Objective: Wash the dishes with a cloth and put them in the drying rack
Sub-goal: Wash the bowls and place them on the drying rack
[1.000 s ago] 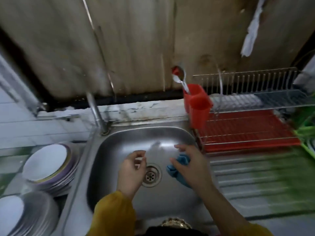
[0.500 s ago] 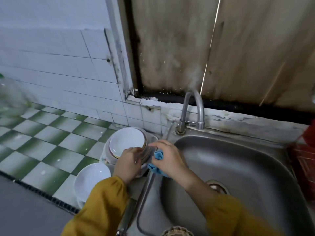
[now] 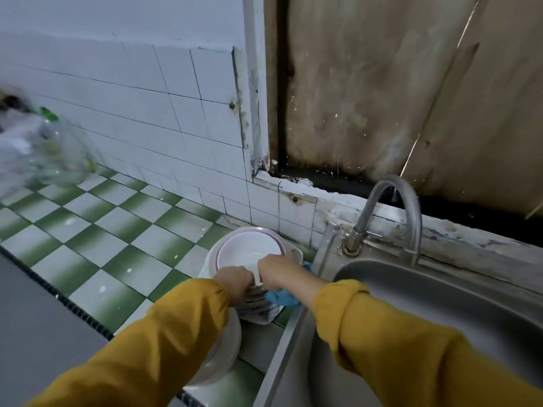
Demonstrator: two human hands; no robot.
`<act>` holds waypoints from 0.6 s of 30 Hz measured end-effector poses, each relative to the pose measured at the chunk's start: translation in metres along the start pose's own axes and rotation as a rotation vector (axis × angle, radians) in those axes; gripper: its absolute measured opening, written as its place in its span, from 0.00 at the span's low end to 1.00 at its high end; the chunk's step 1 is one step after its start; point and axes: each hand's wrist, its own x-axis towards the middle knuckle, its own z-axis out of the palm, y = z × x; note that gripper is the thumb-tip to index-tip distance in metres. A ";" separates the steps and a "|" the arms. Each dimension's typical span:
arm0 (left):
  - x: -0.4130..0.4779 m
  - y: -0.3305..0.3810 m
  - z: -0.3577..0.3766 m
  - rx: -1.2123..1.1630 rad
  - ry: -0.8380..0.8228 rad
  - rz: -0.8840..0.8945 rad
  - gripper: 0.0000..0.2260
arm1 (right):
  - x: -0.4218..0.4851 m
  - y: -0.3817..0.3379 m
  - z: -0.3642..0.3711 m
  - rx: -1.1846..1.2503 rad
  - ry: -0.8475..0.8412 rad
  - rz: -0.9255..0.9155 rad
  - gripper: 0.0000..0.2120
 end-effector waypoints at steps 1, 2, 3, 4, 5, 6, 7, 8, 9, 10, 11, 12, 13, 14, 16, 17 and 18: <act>0.000 -0.001 0.001 0.028 0.006 0.001 0.14 | 0.000 -0.001 0.002 -0.009 0.024 0.000 0.14; 0.001 -0.002 0.001 0.054 0.018 0.004 0.14 | -0.002 -0.002 0.003 -0.015 0.057 -0.002 0.13; 0.001 -0.004 0.002 0.077 0.037 0.009 0.13 | -0.002 -0.002 0.005 -0.018 0.089 -0.005 0.13; 0.001 -0.005 0.002 0.096 0.063 0.014 0.13 | -0.003 -0.001 0.006 -0.014 0.125 -0.012 0.12; 0.000 -0.006 0.001 0.113 0.094 0.018 0.13 | -0.004 0.001 0.008 0.000 0.163 -0.017 0.13; -0.001 -0.007 0.001 0.126 0.126 0.021 0.12 | -0.004 0.002 0.009 0.018 0.201 -0.020 0.14; -0.002 -0.008 0.001 0.135 0.155 0.023 0.12 | -0.005 0.003 0.011 0.037 0.226 -0.017 0.14; -0.002 -0.008 0.002 0.139 0.179 0.024 0.11 | -0.007 0.004 0.011 0.056 0.247 -0.010 0.15; -0.003 -0.008 0.002 0.140 0.198 0.024 0.11 | -0.009 0.005 0.011 0.075 0.261 -0.005 0.14; -0.004 -0.008 0.002 0.133 0.214 0.023 0.11 | -0.010 0.006 0.011 0.095 0.272 -0.001 0.14; -0.003 -0.009 0.003 0.122 0.224 0.019 0.11 | -0.011 0.007 0.013 0.118 0.282 0.003 0.12; -0.003 -0.011 0.004 0.101 0.232 0.015 0.10 | -0.012 0.009 0.014 0.145 0.288 0.008 0.11; -0.002 -0.012 0.004 0.070 0.241 0.015 0.10 | -0.013 0.010 0.016 0.177 0.292 0.011 0.10; -0.002 -0.014 0.003 0.036 0.250 0.022 0.10 | -0.014 0.012 0.017 0.210 0.292 0.014 0.09; -0.003 -0.018 -0.001 -0.032 0.258 0.047 0.10 | -0.015 0.016 0.018 0.269 0.297 0.010 0.07; -0.003 -0.020 -0.002 -0.079 0.253 0.069 0.10 | -0.015 0.018 0.018 0.287 0.319 -0.007 0.07; -0.003 -0.023 -0.005 -0.134 0.243 0.100 0.10 | -0.015 0.019 0.018 0.296 0.344 -0.031 0.07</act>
